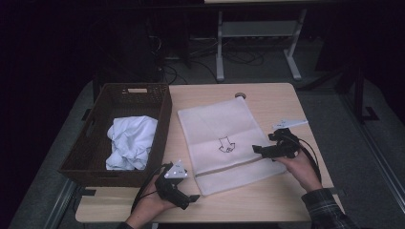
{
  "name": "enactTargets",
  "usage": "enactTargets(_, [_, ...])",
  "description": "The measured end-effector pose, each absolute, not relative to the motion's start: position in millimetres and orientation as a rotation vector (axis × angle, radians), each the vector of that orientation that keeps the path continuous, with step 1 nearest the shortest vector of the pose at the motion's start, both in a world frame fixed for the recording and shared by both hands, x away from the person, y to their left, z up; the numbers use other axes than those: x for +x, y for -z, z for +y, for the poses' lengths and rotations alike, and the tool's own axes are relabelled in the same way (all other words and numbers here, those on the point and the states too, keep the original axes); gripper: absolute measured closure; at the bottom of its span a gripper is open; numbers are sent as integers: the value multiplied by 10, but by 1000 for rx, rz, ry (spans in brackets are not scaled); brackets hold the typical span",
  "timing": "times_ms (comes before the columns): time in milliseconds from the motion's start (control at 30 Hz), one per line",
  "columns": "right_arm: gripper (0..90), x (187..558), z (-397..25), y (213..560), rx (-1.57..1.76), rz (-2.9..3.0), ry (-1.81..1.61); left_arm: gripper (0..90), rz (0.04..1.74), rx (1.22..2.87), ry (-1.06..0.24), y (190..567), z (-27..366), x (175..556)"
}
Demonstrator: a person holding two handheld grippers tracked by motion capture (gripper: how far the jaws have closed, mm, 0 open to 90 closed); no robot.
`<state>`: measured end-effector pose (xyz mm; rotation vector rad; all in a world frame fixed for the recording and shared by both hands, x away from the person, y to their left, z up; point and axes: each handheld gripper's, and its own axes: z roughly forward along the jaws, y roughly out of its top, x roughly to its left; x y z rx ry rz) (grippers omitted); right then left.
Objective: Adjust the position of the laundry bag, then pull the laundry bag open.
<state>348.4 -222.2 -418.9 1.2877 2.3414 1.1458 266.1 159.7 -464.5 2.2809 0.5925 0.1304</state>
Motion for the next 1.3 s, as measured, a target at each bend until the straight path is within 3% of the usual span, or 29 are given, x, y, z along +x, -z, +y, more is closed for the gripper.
enactTargets(600, [84, 3267, -2663, 4297, 1289, 2317, -1104, 0, 589, 2295, -153, 4641, 1592, 2631])
enactTargets(867, [132, 3236, -2882, 4325, 1292, 2302, -1132, 0, 585, 2289, -143, 4641, 1597, 2642])
enactTargets(1300, [298, 3382, -2960, 4533, 1148, 2470, -1120, 0, 586, 2292, -144, 4639, 1592, 2640])
